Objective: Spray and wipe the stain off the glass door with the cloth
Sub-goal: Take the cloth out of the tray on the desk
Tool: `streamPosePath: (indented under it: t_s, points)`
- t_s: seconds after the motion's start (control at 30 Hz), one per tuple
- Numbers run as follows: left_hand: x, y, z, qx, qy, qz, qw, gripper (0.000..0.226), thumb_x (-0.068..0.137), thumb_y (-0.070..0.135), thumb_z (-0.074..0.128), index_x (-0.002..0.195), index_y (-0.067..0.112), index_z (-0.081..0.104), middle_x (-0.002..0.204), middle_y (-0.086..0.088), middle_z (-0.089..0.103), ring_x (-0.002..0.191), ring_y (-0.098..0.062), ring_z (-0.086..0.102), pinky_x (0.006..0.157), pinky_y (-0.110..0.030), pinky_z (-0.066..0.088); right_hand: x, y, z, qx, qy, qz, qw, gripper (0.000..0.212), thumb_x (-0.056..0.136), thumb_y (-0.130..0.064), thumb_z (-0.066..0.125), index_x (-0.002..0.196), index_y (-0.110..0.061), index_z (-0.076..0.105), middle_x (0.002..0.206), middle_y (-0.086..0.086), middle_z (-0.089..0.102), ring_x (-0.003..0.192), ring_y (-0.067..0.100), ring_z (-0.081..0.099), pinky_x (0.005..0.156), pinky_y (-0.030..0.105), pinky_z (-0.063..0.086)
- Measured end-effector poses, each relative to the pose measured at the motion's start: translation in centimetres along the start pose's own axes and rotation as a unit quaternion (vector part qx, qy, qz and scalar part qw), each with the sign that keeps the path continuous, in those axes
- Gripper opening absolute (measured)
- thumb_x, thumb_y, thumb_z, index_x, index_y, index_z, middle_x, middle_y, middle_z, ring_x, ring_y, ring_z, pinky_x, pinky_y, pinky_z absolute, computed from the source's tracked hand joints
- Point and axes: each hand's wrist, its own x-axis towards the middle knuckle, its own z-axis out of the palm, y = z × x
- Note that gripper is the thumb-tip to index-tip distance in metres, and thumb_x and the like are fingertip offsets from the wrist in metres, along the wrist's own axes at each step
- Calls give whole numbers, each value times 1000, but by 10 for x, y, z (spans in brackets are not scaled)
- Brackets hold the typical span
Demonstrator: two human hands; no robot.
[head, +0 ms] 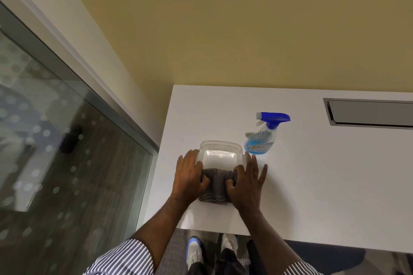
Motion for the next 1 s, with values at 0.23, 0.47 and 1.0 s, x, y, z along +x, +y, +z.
streamPosePath:
  t_s: [0.23,0.47,1.0]
  points:
    - [-7,-1,-7,5,-56,-34,998,27,82,31,67,103,14,64,141,-13,59,136,-35,53,116,-65,41,-5,1,-1,25,10,7,1000,27,71,-20,78,90,-14,60,151,19,49,149,40,37,124,70,17]
    - [-14,-1,-17,-22,-143,-82,986,55,98,51,49,143,20,50,169,-6,31,160,-29,21,133,-54,7,-9,0,-6,51,36,-11,998,28,72,-20,79,93,-14,61,146,20,55,143,40,47,123,70,20]
    - [-23,0,-67,-131,21,-41,990,30,97,43,55,104,16,67,153,-6,52,148,-25,43,127,-58,24,-3,-33,-71,162,96,-26,982,25,83,-39,55,93,-17,64,143,9,61,140,31,51,129,44,1]
